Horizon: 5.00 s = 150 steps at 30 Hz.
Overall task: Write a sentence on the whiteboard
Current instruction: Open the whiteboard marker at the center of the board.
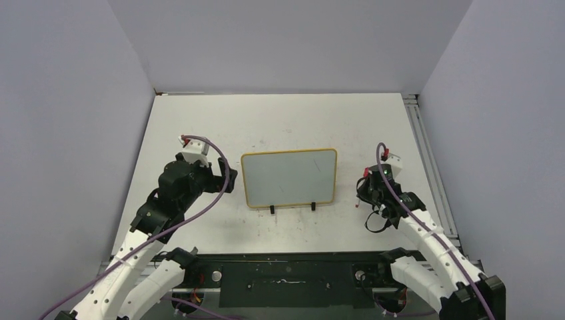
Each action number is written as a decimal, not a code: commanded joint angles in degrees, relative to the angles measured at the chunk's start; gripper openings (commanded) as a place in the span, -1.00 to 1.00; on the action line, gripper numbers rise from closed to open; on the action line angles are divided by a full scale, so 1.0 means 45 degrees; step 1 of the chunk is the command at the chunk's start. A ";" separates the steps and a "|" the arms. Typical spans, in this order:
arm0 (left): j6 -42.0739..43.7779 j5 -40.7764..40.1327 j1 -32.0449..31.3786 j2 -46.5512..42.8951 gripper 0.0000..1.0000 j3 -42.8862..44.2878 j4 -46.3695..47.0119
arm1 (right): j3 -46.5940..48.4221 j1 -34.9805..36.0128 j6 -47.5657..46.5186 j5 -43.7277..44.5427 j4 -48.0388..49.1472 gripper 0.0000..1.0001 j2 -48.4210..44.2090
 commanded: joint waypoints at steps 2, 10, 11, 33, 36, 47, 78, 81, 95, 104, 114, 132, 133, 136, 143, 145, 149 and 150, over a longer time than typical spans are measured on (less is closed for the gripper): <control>-0.0063 0.0895 0.0054 -0.0277 0.97 0.0026 0.1135 | 0.1535 0.0112 -0.0845 -0.0591 -0.0156 -0.89 -0.2353; -0.2983 0.3018 0.0035 -0.0566 0.99 0.1216 0.1553 | 0.2931 0.0199 -0.2369 -0.5541 0.1528 -0.89 -0.3736; -0.3296 0.3515 0.0035 -0.0520 1.00 0.1350 0.1711 | 0.2963 0.0200 -0.2483 -0.6320 0.1833 -0.89 -0.3564; -0.7185 0.6561 -0.3321 0.2248 1.00 0.1617 0.4869 | 0.4954 0.6100 -0.4184 -0.8813 0.2294 -0.89 0.0405; -0.7241 0.6042 -0.3294 0.2206 1.00 0.1672 0.4129 | 0.5317 0.7301 -0.4467 -0.8101 0.2019 -0.89 0.1147; -0.7117 0.5610 -0.2894 0.1246 0.32 0.1464 0.2236 | 0.5860 0.8281 -0.4851 -0.7341 0.1780 -0.89 0.1684; -0.7043 0.5802 -0.2192 0.1411 0.24 0.1208 0.1083 | 0.6161 0.8586 -0.5103 -0.6451 0.1725 -0.89 0.1502; -0.7188 0.5938 -0.2191 0.1430 0.16 0.1084 0.1064 | 0.6122 0.8613 -0.5113 -0.6197 0.1882 -0.89 0.1422; -0.8514 0.6324 -0.2182 0.1389 -0.24 0.0105 0.2670 | 0.6350 0.8844 -0.5427 -0.6062 0.1991 -0.89 0.1892; -0.8965 0.5932 -0.2035 0.1154 -0.32 -0.0128 0.2956 | 0.6458 0.8988 -0.5614 -0.5859 0.1833 -0.89 0.2000; -0.9309 0.6296 -0.1548 0.0880 -0.41 -0.0279 0.3085 | 0.6348 0.9016 -0.5611 -0.5609 0.1788 -0.89 0.1905; -1.0092 0.6019 -0.1399 0.0498 -1.00 -0.0511 0.3695 | 0.6094 0.9121 -0.4904 -0.4117 0.2324 0.17 0.1376; -1.0212 0.5894 -0.1324 0.0325 -1.00 -0.0565 0.3761 | 0.5917 0.9125 -0.4687 -0.3840 0.2597 0.46 0.1100; -1.0745 0.5688 -0.0927 -0.0138 -1.00 -0.0737 0.4232 | 0.5266 0.9106 -0.4008 -0.3082 0.3435 0.85 0.0216; -1.1794 0.5721 -0.0464 -0.0554 -1.00 -0.1203 0.6461 | 0.2538 0.8903 -0.1709 -0.2492 0.7584 0.87 -0.1853; -1.1974 0.5904 -0.0454 -0.0489 -1.00 -0.1270 0.7047 | 0.1967 0.8793 -0.0995 -0.2498 0.8755 0.84 -0.2152; -1.2161 0.6242 -0.0454 -0.0497 -1.00 -0.1418 0.7979 | 0.1002 0.8389 0.0340 -0.3519 1.1254 0.83 -0.2319; -1.2165 0.6303 -0.0454 -0.0502 -1.00 -0.1398 0.8131 | 0.0833 0.8206 0.0651 -0.3741 1.1679 0.84 -0.2267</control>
